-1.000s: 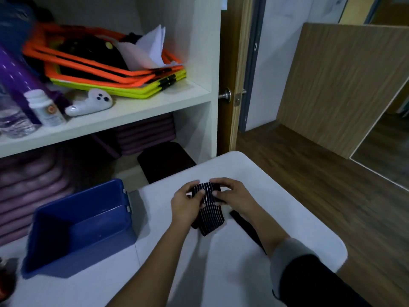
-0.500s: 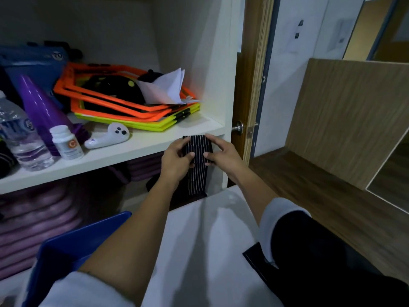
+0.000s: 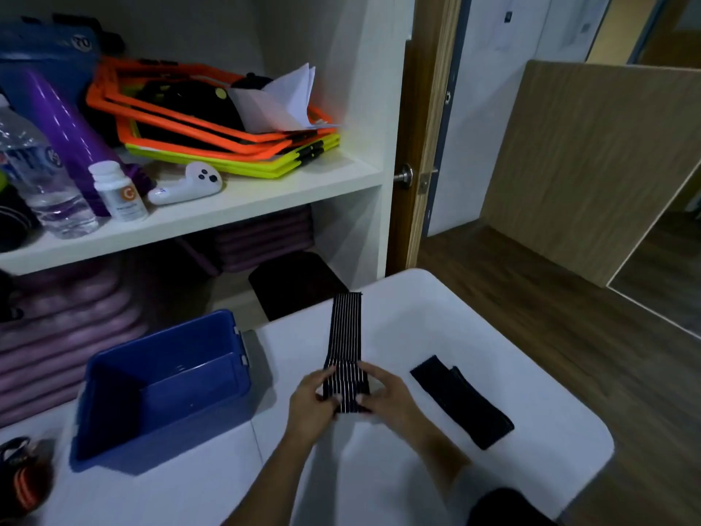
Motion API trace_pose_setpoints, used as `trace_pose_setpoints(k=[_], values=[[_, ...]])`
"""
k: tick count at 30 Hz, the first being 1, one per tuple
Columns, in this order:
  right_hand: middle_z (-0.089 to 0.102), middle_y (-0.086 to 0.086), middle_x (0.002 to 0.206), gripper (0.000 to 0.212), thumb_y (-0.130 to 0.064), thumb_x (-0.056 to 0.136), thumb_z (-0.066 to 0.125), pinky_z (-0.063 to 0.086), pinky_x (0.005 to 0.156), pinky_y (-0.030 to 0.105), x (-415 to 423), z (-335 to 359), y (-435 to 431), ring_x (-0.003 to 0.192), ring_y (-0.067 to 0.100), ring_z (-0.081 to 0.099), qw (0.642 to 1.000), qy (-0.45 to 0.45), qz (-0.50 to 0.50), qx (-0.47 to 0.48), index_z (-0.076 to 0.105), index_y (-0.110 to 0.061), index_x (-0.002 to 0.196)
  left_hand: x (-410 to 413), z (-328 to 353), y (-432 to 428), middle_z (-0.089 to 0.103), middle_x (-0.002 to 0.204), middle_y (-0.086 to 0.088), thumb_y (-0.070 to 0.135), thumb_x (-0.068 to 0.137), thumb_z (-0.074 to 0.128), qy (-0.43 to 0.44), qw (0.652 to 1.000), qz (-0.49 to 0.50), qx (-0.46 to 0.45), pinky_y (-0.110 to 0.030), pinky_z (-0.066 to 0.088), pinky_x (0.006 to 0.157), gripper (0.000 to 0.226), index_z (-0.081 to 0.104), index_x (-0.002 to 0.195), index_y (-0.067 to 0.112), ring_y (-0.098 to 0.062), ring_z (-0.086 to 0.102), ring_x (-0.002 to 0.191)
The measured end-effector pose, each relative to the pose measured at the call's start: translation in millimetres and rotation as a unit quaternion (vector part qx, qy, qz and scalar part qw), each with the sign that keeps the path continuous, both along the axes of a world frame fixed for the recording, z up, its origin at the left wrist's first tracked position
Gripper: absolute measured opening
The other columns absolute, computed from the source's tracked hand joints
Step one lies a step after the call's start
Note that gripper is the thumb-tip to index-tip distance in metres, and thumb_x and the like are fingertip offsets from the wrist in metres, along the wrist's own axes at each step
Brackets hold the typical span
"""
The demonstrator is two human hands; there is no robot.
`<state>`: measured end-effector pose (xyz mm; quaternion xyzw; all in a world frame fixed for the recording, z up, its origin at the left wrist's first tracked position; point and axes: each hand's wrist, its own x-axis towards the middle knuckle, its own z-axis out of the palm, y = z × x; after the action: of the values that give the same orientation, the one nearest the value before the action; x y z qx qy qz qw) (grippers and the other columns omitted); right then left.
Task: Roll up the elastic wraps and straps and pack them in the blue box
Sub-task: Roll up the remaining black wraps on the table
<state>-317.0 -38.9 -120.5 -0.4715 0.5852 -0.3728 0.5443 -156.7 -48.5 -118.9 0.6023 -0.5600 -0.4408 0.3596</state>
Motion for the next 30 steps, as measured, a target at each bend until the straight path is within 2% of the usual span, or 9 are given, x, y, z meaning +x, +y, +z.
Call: trace_pose_setpoints(k=[5,10,13,16,19,21,23,26,30], values=[[0.055,0.01,0.102,0.054,0.007,0.078,0.065,0.052,0.051,0.019,19,-61,70,0.051,-0.001,0.059,0.991,0.071,-0.022,0.107,0.056,-0.024,0.122,16,-56,67,0.051,0.133,-0.007,-0.003,0.082,0.061,-0.087,0.987,-0.043,0.13,-0.018,0.038,0.099,0.05,0.052,0.129,0.013,-0.02,0.052,0.118],[0.053,0.004,0.112,0.054,-0.001,0.074,0.07,0.057,0.068,0.029,34,-82,103,0.086,0.024,0.06,0.981,0.185,0.012,0.064,0.058,-0.018,0.124,28,-71,99,0.053,0.124,-0.013,0.006,0.081,0.065,-0.168,0.972,-0.087,0.138,-0.003,0.034,0.079,0.046,0.056,0.125,0.011,-0.019,0.055,0.111],[0.044,-0.001,0.103,0.051,-0.009,0.076,0.071,0.047,0.088,0.029,35,-82,112,0.096,0.018,0.053,0.964,0.257,0.049,0.043,0.057,-0.018,0.124,37,-73,106,0.053,0.119,-0.008,0.019,0.078,0.068,-0.235,0.954,-0.139,0.121,-0.015,0.043,0.084,0.047,0.057,0.125,0.022,-0.017,0.054,0.105],[0.043,-0.004,0.101,0.037,-0.01,0.079,0.068,0.041,0.076,0.017,34,-76,119,0.094,0.012,0.047,0.955,0.284,0.066,0.058,0.061,-0.024,0.113,40,-69,109,0.049,0.113,-0.005,0.022,0.075,0.069,-0.273,0.942,-0.16,0.112,-0.032,0.05,0.088,0.048,0.057,0.121,0.028,-0.023,0.058,0.1],[0.053,0.005,0.115,0.044,-0.006,0.077,0.068,0.036,0.061,0.009,30,-76,119,0.1,0.022,0.056,0.953,0.289,0.074,0.057,0.043,-0.042,0.076,42,-68,108,0.049,0.111,-0.003,0.022,0.076,0.069,-0.292,0.936,-0.17,0.099,-0.031,0.05,0.084,0.044,0.058,0.119,0.028,-0.022,0.058,0.098],[0.054,0.004,0.107,0.03,-0.008,0.077,0.069,0.037,0.064,0.012,27,-75,119,0.098,0.021,0.056,0.951,0.295,0.078,0.052,0.056,-0.036,0.08,37,-64,103,0.05,0.11,-0.003,0.024,0.079,0.068,-0.296,0.939,-0.157,0.077,-0.028,0.049,0.08,0.035,0.061,0.113,0.025,-0.02,0.058,0.097],[0.05,-0.002,0.092,0.023,-0.01,0.077,0.07,0.038,0.072,0.016,21,-75,117,0.089,0.016,0.056,0.954,0.294,0.059,0.028,0.068,-0.02,0.098,26,-55,95,0.051,0.105,0.0,0.025,0.082,0.066,-0.279,0.951,-0.126,0.049,-0.025,0.048,0.077,0.025,0.065,0.107,0.025,-0.017,0.058,0.093],[0.053,-0.009,0.08,0.02,-0.007,0.08,0.064,0.035,0.067,0.006,2,-70,102,0.08,0.015,0.057,0.959,0.282,-0.025,0.007,0.07,-0.012,0.098,0,-40,78,0.056,0.089,0.003,0.021,0.081,0.067,-0.204,0.972,-0.103,0.046,-0.019,0.044,0.072,0.017,0.066,0.097,0.027,-0.012,0.057,0.082],[0.063,0.002,0.092,0.021,-0.01,0.087,0.057,0.039,0.073,0.02,-43,-51,62,0.083,0.016,0.058,0.95,0.283,-0.133,-0.015,0.066,-0.014,0.104,-47,-29,41,0.065,0.081,0.003,0.012,0.079,0.069,-0.075,0.992,-0.072,0.074,-0.003,0.042,0.068,0.017,0.07,0.094,0.02,-0.009,0.059,0.077]])
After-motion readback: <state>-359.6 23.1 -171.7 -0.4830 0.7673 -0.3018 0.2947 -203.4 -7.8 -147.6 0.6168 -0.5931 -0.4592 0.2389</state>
